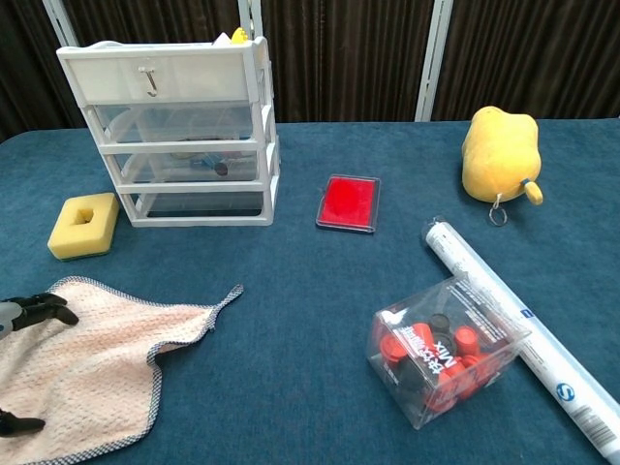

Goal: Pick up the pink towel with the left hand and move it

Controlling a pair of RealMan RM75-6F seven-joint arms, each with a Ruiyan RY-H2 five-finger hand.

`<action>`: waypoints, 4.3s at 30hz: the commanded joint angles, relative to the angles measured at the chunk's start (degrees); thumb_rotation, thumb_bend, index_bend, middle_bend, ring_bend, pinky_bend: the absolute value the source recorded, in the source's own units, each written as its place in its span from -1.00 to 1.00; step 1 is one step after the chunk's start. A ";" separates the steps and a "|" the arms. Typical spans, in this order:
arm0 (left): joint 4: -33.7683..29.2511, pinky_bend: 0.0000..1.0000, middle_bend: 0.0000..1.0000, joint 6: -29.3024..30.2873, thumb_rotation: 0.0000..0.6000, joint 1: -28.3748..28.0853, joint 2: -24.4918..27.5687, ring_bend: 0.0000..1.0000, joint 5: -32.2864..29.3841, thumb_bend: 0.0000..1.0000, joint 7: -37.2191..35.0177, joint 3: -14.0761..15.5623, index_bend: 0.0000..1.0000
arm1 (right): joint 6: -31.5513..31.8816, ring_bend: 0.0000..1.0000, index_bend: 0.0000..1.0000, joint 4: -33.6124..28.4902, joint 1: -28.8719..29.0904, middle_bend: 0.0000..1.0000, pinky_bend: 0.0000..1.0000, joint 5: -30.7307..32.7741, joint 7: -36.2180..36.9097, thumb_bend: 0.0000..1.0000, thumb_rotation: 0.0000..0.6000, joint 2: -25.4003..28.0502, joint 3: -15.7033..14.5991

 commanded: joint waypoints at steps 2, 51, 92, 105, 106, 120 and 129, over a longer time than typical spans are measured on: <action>1.08 -0.62 -0.68 1.44 0.76 -0.69 -2.06 -0.78 -0.12 -0.57 0.96 -0.24 -0.27 | -0.01 -1.00 -1.00 0.01 0.02 -1.00 -1.00 -0.03 0.09 -0.98 1.00 0.01 0.00; -12.38 0.45 0.72 18.70 1.00 -2.51 4.37 0.55 22.99 0.47 -0.46 -10.40 0.95 | 0.03 -1.00 -1.00 -0.12 -0.03 -1.00 -1.00 0.10 -0.11 -0.98 1.00 -0.05 0.05; -15.98 0.45 0.75 22.96 1.00 -0.17 13.43 0.56 23.39 0.47 -0.10 -14.25 0.98 | -0.09 -1.00 -1.00 -0.40 -0.02 -1.00 -1.00 0.15 -0.60 -0.98 1.00 -0.14 0.03; -15.38 0.45 0.75 23.34 1.00 -0.96 13.22 0.56 24.22 0.49 -0.79 -15.00 0.99 | -0.07 -1.00 -1.00 -0.42 -0.02 -1.00 -1.00 0.11 -0.60 -0.98 1.00 -0.14 0.02; -15.29 0.45 0.75 23.29 1.00 -1.06 13.22 0.56 24.09 0.48 -0.81 -15.12 0.99 | -0.07 -1.00 -1.00 -0.43 -0.02 -1.00 -1.00 0.13 -0.59 -0.98 1.00 -0.14 0.03; -13.96 0.45 0.75 23.08 1.00 -1.60 13.33 0.56 22.98 0.49 -1.27 -15.54 0.99 | 0.02 -1.00 -1.00 -0.47 -0.06 -1.00 -1.00 0.17 -0.68 -0.98 1.00 -0.19 0.08; -12.77 0.45 0.75 22.93 1.00 -1.87 13.06 0.56 22.61 0.49 -1.95 -15.45 0.99 | 0.06 -1.00 -1.00 -0.46 -0.08 -1.00 -1.00 0.14 -0.72 -0.98 1.00 -0.21 0.07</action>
